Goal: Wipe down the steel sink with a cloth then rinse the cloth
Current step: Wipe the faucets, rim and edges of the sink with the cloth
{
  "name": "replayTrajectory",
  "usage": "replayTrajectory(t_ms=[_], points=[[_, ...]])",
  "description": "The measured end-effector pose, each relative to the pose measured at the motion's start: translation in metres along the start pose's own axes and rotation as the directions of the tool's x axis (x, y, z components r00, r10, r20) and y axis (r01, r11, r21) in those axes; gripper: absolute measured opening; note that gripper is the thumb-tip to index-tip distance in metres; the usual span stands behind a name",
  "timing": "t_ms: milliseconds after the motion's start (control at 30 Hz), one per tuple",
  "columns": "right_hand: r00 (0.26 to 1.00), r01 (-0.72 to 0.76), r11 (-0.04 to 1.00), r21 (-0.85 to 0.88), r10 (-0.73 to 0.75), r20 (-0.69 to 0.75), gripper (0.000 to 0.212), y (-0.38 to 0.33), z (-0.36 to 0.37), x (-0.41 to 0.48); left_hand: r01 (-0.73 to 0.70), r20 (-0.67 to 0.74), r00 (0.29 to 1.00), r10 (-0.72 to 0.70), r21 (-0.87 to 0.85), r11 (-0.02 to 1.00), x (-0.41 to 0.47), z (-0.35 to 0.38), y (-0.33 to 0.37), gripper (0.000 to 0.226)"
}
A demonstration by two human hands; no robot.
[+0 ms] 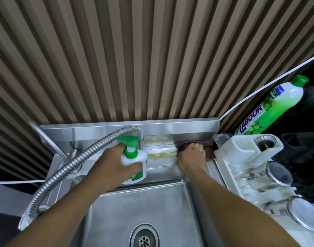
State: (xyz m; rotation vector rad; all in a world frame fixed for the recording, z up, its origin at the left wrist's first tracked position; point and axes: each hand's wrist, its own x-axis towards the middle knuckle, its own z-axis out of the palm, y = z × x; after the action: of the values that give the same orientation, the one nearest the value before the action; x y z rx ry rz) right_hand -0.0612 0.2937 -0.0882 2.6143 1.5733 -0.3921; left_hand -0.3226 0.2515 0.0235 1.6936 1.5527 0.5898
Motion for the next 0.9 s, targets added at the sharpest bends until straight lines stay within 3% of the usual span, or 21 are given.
replayTrajectory(t_ms=[100,267,400,500,667,800,900], points=[[0.972,0.232,0.972,-0.034,-0.233,-0.027,0.069,-0.024,0.015,-0.028,-0.004,-0.001,1.000,0.004,-0.007,1.000,-0.002,0.001,-0.001,0.026],[0.927,0.374,0.927,0.026,-0.373,-0.044,0.062,-0.047,0.026,-0.050,0.013,-0.004,1.000,-0.014,-0.021,1.000,0.000,-0.001,-0.004,0.029],[0.840,0.531,0.846,-0.050,-0.533,-0.102,0.059,-0.034,0.051,-0.080,0.018,-0.004,1.000,-0.018,-0.026,1.000,0.000,0.001,-0.005,0.029],[0.868,0.470,0.880,-0.067,-0.475,-0.144,0.060,-0.011,0.060,-0.074,0.026,0.001,1.000,-0.026,-0.033,0.999,0.001,-0.001,-0.006,0.028],[0.939,0.296,0.950,0.095,-0.272,-0.211,0.052,-0.036,0.044,-0.050,0.018,0.000,1.000,-0.019,-0.038,0.999,0.002,0.000,-0.007,0.027],[0.915,0.342,0.924,0.173,-0.285,-0.285,0.041,-0.061,0.043,-0.045,0.016,0.003,1.000,-0.016,-0.029,0.999,0.001,0.000,-0.010,0.028],[0.884,0.422,0.896,0.140,-0.374,-0.280,0.046,-0.056,0.049,-0.042,0.020,0.003,1.000,-0.020,-0.023,1.000,0.002,0.000,-0.011,0.029]])
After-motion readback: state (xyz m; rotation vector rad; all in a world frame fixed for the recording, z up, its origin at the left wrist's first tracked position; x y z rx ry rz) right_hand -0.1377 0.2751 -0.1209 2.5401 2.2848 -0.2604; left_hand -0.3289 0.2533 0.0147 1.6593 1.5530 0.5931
